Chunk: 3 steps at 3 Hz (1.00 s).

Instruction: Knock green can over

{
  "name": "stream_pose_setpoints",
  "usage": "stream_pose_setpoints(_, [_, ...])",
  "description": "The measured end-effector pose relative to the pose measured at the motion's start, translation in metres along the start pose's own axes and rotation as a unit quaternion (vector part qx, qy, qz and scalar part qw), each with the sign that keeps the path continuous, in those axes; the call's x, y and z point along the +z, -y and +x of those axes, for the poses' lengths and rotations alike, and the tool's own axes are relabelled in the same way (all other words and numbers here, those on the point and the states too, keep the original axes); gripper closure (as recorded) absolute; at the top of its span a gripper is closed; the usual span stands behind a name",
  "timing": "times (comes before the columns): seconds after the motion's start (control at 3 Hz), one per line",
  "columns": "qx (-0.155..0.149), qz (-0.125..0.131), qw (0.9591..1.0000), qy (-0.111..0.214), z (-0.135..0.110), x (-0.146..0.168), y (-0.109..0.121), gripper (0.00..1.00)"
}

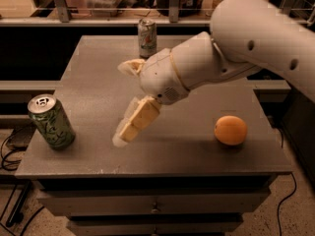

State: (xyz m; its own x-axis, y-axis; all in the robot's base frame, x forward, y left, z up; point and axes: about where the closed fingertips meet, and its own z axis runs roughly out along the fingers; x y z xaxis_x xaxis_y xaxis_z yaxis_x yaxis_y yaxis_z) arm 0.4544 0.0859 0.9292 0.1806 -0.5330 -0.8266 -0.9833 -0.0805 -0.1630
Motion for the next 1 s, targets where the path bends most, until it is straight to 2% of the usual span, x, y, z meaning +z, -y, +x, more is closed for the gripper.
stream_pose_setpoints(0.33, [-0.018, -0.022, 0.9989, 0.038, -0.019, 0.046, 0.006, 0.0])
stream_pose_setpoints(1.0, [-0.036, -0.075, 0.9928, 0.086, -0.047, 0.119, 0.001, 0.0])
